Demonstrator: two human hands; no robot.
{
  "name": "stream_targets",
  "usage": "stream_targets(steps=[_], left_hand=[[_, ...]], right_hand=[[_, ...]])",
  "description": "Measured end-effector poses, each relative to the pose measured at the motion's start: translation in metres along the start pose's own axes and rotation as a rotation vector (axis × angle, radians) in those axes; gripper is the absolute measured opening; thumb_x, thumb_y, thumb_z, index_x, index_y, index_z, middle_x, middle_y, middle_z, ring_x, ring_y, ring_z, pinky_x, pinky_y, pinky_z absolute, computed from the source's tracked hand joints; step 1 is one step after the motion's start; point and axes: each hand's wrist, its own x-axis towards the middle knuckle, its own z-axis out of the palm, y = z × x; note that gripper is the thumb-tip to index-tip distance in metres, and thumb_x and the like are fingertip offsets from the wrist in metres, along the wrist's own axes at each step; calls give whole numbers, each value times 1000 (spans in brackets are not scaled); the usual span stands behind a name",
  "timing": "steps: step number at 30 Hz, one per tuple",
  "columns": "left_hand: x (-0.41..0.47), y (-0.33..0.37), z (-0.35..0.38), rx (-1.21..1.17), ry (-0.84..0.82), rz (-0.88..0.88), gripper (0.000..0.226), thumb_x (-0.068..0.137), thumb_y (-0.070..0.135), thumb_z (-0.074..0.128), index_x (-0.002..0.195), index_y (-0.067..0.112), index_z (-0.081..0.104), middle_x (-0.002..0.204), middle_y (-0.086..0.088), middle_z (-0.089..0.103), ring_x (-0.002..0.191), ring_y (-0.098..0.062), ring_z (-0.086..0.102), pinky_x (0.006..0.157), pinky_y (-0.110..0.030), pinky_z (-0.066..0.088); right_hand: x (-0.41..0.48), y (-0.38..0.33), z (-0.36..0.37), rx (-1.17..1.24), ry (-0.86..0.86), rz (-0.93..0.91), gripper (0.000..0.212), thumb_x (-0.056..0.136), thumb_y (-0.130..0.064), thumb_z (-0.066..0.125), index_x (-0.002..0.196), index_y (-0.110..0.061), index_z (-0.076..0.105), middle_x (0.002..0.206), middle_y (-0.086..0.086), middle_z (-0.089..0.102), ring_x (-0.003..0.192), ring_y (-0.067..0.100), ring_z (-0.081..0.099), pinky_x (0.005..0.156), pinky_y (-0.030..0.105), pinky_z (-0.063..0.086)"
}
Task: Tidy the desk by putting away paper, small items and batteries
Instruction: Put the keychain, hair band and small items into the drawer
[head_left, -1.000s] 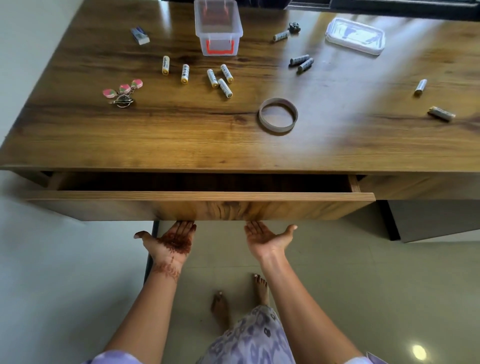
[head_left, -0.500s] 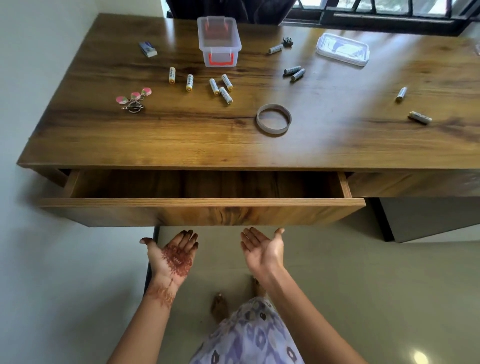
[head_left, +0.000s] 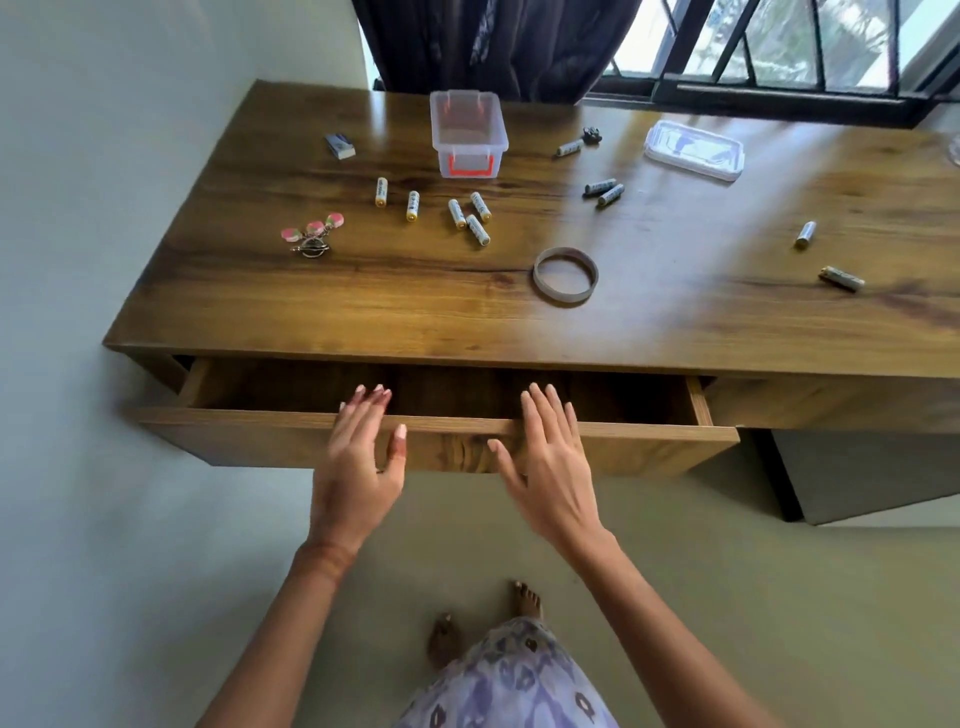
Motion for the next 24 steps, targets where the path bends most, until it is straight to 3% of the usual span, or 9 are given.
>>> stream_targets(steps=[2,5,14,24], left_hand=[[3,-12,6,199,-104,62,62,92,44,34,136,1,39,143,-14,40,137,-17,23,114,-41,22],[0,-22,13,408,-171,140,73,94,54,16,138,-1,33,145,-16,37,138,-26,26,114,-42,21],[-6,-19,16,478,-181,127,76,93,55,14,138,-2,33,143,-20,39,136,-32,33,111,-45,26],[-43,-15,7,518,-181,135,70,84,45,43,136,-3,38,140,-21,43,132,-34,38,107,-44,29]], right_hand=[[1,4,6,-138,-70,-9,69,93,-51,32,137,2,36,144,18,38,138,30,27,114,38,10],[-1,6,9,-228,-115,-29,73,92,-55,29,139,1,31,146,18,33,139,29,24,114,41,10],[-10,1,3,-261,-159,-10,79,88,-58,33,141,1,27,147,18,32,139,29,24,112,40,11],[-49,-4,-10,-292,-185,-49,86,84,-62,35,142,0,25,149,17,29,140,28,21,117,40,15]])
